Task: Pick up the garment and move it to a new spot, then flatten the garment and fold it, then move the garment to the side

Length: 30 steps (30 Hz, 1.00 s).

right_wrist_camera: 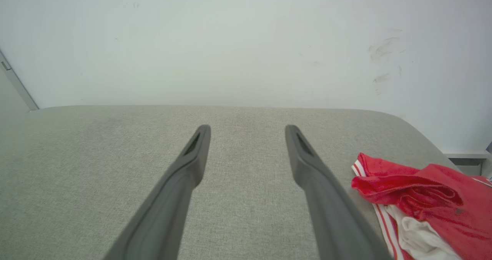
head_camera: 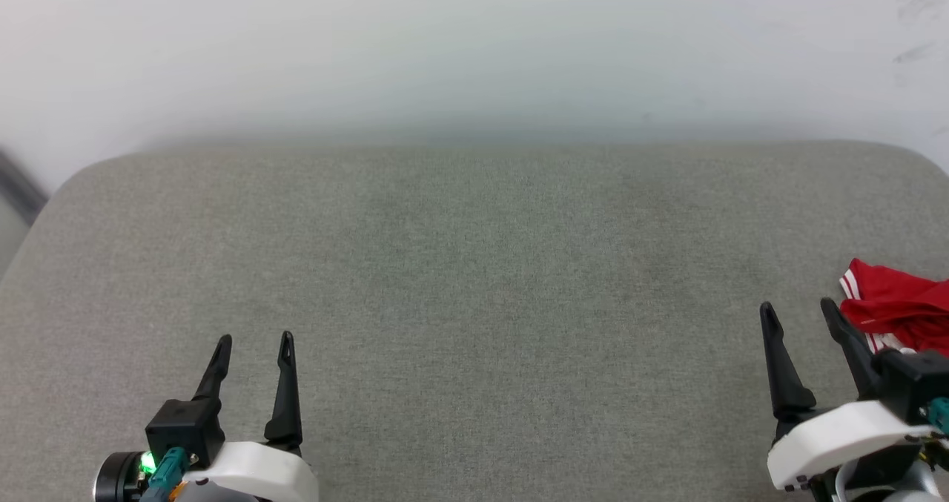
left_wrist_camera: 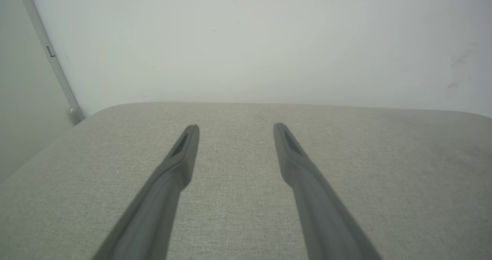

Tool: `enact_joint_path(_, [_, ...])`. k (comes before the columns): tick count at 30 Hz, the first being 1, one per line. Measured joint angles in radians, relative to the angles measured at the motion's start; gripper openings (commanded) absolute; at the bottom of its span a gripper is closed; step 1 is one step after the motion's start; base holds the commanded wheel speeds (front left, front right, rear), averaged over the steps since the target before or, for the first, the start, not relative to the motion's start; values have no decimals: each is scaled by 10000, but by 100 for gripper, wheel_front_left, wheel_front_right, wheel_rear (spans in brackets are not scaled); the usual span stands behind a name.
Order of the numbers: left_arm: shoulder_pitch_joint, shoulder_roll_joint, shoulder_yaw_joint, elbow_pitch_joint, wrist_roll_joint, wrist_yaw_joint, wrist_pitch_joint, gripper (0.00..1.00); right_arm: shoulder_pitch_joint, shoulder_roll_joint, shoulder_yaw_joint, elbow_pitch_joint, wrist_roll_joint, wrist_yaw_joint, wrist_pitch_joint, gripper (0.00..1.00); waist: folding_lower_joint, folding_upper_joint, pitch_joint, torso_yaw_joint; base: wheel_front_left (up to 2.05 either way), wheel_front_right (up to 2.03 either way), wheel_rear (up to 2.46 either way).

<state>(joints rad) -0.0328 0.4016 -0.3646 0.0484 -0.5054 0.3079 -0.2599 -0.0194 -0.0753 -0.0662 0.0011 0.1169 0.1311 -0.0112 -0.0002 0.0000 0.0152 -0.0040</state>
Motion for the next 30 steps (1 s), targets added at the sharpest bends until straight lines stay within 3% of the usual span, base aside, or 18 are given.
enact_joint_path(7, [282,-105,-86,144,-2,-102,0,100,866,153,-63,-1037,-54,-2,495,100,0,0,-344,-214,0,0,0])
enact_joint_path(22, [287,-151,-54,253,42,-236,-2,100,1017,207,0,-1450,-142,0,637,100,0,0,-327,-227,0,0,0])
enact_joint_path(23, [290,-161,-61,267,40,-253,4,0,1023,211,-2,-1440,-142,0,635,0,1,0,-322,-222,0,0,0])
enact_joint_path(30, [506,-512,-121,650,-401,-370,157,0,1120,209,10,-871,374,0,660,0,1,0,-316,-216,0,0,0])
